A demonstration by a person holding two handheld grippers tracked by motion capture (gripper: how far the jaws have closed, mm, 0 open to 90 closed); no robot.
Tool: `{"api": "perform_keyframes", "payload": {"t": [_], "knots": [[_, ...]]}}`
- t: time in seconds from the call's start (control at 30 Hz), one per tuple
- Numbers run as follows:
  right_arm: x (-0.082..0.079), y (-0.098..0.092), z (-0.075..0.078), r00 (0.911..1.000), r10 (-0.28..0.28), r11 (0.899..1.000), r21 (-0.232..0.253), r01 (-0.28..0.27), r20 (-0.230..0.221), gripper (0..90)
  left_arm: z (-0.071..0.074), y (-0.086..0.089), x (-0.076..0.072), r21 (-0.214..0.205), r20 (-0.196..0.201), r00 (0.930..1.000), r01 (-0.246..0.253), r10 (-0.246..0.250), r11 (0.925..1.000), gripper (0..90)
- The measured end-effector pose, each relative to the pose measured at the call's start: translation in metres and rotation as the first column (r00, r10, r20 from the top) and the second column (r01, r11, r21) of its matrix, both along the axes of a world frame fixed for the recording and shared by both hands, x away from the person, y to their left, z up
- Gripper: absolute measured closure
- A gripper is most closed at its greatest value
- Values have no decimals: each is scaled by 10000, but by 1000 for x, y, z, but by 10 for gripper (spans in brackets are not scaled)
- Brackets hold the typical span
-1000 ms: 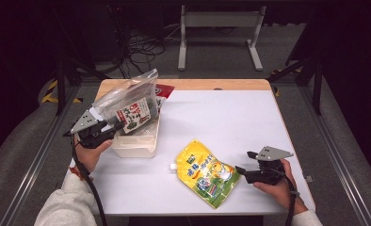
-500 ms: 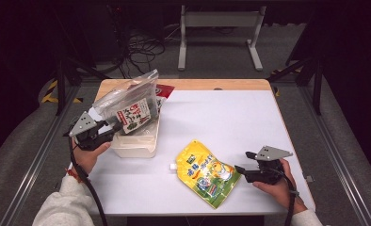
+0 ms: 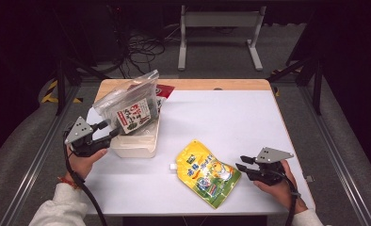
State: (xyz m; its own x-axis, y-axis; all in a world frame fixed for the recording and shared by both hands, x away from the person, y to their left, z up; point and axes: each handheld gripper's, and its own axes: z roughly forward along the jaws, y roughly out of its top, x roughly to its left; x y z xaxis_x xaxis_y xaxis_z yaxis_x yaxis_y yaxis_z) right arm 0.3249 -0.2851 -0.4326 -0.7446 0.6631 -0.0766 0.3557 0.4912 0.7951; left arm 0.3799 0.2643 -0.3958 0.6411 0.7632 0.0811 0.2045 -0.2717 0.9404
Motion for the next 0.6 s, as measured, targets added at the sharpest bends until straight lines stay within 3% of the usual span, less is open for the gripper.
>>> {"api": "perform_keyframes", "payload": {"t": [0.1, 0.6], "knots": [[0, 0, 1, 10000, 31, 10000, 62, -31, -24, 745, 0, -1, -4, 57, -11, 10000, -42, 42, 10000, 446], [-1, 1, 3, 9999, 153, 9998, -86, -153, -67, 857, 1, 2, -21, -41, 0, 9996, -292, 292, 9996, 377]]}}
